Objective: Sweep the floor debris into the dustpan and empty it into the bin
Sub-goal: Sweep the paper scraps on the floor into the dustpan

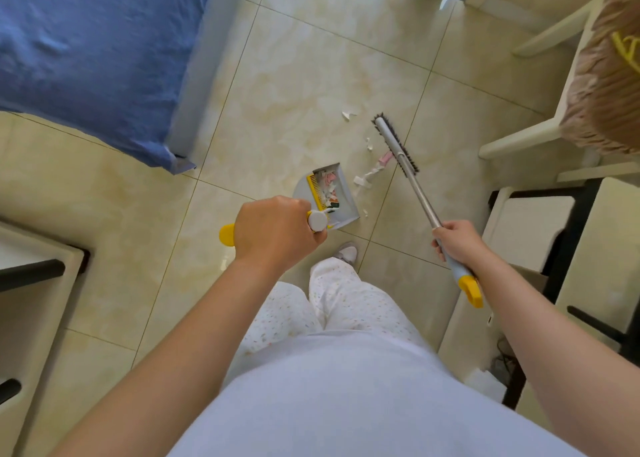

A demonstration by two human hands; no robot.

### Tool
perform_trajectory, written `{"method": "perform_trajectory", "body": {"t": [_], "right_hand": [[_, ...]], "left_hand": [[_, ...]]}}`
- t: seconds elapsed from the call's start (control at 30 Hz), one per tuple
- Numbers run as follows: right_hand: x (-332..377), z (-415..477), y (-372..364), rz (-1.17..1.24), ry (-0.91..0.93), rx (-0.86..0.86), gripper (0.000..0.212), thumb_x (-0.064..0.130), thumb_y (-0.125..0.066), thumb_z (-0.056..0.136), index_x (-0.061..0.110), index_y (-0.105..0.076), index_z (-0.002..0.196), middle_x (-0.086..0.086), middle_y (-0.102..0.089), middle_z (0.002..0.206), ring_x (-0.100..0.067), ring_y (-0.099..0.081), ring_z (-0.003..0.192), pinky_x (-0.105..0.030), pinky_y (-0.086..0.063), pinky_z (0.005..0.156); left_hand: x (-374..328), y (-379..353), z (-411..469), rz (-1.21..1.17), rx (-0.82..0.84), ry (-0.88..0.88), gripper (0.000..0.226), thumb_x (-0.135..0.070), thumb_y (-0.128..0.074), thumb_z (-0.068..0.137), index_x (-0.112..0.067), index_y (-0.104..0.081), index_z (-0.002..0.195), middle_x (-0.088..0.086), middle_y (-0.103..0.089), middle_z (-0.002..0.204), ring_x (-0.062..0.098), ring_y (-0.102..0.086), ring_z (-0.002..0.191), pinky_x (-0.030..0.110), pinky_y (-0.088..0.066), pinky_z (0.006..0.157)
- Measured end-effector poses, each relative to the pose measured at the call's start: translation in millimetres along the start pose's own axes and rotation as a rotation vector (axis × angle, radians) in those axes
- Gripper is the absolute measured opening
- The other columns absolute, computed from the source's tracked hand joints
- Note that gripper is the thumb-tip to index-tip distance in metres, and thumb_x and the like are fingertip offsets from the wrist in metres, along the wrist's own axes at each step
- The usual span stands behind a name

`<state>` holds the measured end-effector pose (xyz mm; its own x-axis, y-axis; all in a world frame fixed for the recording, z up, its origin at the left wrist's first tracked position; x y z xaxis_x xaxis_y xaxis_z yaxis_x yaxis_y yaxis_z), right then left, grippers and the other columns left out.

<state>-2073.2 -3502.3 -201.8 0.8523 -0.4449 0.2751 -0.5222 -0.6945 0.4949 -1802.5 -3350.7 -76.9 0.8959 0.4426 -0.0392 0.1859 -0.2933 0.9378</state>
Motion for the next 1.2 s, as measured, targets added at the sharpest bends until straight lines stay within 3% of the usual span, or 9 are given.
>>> {"method": "perform_trajectory", "body": {"t": [0.13,0.3,0.5,0.63,0.83,1.0,1.2], "right_hand": [[11.5,32.1,6.6,-0.022,-0.021,0.021,0.018,0.004,-0.043,0.089,0.001,-0.052,0.074,-0.013,-0.052,0.061,-0.025,-0.045,0.047,-0.029,-0.043,0.050],[9.1,43.5,-1.7,-0.046,-0.085,0.103,0.021,0.006,-0.044,0.086,0.001,-0.051,0.067,-0.016,-0.054,0.060,-0.026,-0.047,0.053,-0.036,-0.044,0.061],[-5.0,-0.8,-25.0,0.209,-0.227,0.305,0.024,0.000,-0.041,0.092,-0.001,-0.045,0.069,-0.014,-0.047,0.064,-0.020,-0.039,0.048,-0.017,-0.036,0.035],[-15.9,-37.2,-38.0,0.431,-0.302,0.381,0.021,0.004,-0.042,0.094,0.000,-0.047,0.075,-0.013,-0.047,0.066,-0.014,-0.042,0.039,-0.015,-0.034,0.033],[-26.5,-64.8,-44.8,0.494,-0.234,0.314,0.018,0.001,-0.044,0.092,0.001,-0.049,0.075,-0.015,-0.048,0.066,-0.014,-0.040,0.038,-0.016,-0.034,0.036],[-33.4,-67.7,-31.8,0.421,-0.182,0.244,0.014,0.003,-0.044,0.093,-0.001,-0.052,0.083,-0.014,-0.049,0.067,-0.018,-0.040,0.048,-0.017,-0.036,0.035],[-45.3,-59.7,-40.7,0.282,-0.132,0.166,0.019,0.004,-0.042,0.090,0.001,-0.050,0.073,-0.014,-0.051,0.063,-0.019,-0.042,0.046,-0.022,-0.040,0.039]], "left_hand": [[-13.1,4.0,20.1,0.015,0.035,0.038,0.040,-0.054,-0.050,0.083,-0.020,-0.044,0.062,-0.005,-0.030,0.051,0.022,-0.044,0.051,0.020,-0.016,0.046],[-13.5,6.1,24.5,0.013,0.035,0.068,0.044,-0.055,-0.058,0.078,-0.019,-0.045,0.056,-0.005,-0.033,0.048,0.024,-0.043,0.047,0.019,-0.014,0.046],[-15.4,8.0,28.1,0.019,0.041,0.072,0.044,-0.054,-0.059,0.078,-0.018,-0.048,0.056,-0.006,-0.029,0.045,0.024,-0.044,0.046,0.019,-0.014,0.046],[-14.5,8.8,27.0,0.014,0.052,0.074,0.043,-0.054,-0.057,0.079,-0.018,-0.049,0.057,-0.005,-0.032,0.047,0.025,-0.045,0.048,0.020,-0.016,0.046],[-10.3,7.3,26.3,-0.008,0.045,0.055,0.044,-0.055,-0.057,0.081,-0.016,-0.056,0.060,-0.005,-0.036,0.049,0.025,-0.047,0.050,0.019,-0.021,0.046],[6.0,6.2,19.1,-0.031,0.043,0.029,0.044,-0.054,-0.059,0.081,-0.015,-0.062,0.063,0.001,-0.050,0.054,0.027,-0.052,0.051,0.019,-0.022,0.046],[18.7,5.0,7.6,-0.044,0.041,0.019,0.045,-0.054,-0.061,0.081,-0.013,-0.062,0.061,0.002,-0.050,0.053,0.029,-0.052,0.051,0.019,-0.021,0.045]]}}
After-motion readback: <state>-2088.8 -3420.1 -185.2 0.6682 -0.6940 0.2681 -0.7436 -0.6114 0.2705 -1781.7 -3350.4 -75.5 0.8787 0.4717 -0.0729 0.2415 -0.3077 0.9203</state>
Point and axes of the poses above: each hand's wrist, its own z-axis towards the middle knuckle, its own y-axis out of the back of the hand, x = y × z, the point moved 5 cm from there along z, towards the middle knuckle
